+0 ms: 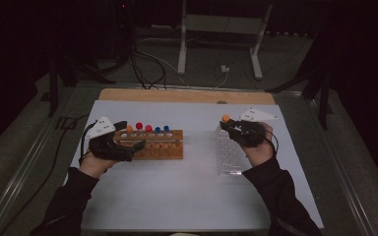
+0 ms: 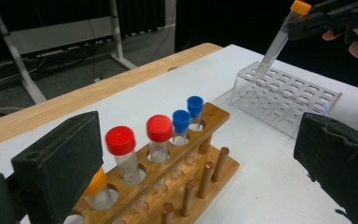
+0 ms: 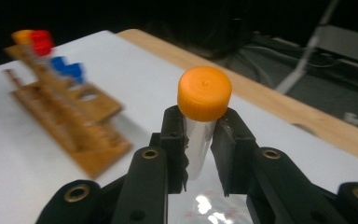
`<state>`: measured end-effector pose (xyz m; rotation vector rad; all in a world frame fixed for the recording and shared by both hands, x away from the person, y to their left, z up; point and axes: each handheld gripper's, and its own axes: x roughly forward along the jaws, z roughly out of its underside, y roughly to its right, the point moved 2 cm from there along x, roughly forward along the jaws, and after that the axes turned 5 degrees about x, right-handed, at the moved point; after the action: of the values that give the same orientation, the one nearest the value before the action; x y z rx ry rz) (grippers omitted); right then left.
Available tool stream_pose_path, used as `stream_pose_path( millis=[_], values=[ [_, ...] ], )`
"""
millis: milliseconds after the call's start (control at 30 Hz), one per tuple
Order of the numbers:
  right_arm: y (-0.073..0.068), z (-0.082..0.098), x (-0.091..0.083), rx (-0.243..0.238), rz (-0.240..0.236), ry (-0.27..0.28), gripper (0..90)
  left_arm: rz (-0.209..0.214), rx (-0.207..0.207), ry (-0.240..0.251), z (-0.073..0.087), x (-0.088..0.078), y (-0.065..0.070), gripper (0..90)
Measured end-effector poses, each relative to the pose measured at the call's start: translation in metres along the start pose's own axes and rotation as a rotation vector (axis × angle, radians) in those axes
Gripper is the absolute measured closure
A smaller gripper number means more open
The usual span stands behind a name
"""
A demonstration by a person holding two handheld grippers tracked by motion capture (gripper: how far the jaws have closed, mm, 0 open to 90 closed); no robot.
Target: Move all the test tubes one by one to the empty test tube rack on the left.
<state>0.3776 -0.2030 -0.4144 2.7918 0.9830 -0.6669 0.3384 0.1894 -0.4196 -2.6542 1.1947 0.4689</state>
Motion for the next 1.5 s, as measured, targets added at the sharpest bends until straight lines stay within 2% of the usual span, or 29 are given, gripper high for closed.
stream_pose_path(
  millis=[333,567,900,1067,1333,1500],
  values=[
    [-0.044,0.011,0.007,-0.041,-0.146,-0.066,74.1,0.077,0.036,0.018,-0.012,0.001,0.022,2.1],
    [-0.071,0.019,0.011,-0.064,-0.232,-0.101,74.1,0.16,0.063,0.02,-0.019,0.006,0.042,2.2],
    [-0.104,0.031,0.015,-0.104,-0.32,-0.143,74.1,0.248,0.083,0.021,-0.022,0.014,0.063,3.6],
    [-0.114,0.033,0.017,-0.12,-0.348,-0.154,74.1,0.284,0.084,0.01,-0.019,0.022,0.074,6.6],
    [-0.119,0.033,0.017,-0.13,-0.357,-0.153,74.1,0.317,0.098,0.005,-0.016,0.036,0.086,24.5],
    [-0.121,0.033,0.017,-0.133,-0.362,-0.154,74.1,0.326,0.105,0.002,-0.016,0.044,0.092,41.0]
  ],
)
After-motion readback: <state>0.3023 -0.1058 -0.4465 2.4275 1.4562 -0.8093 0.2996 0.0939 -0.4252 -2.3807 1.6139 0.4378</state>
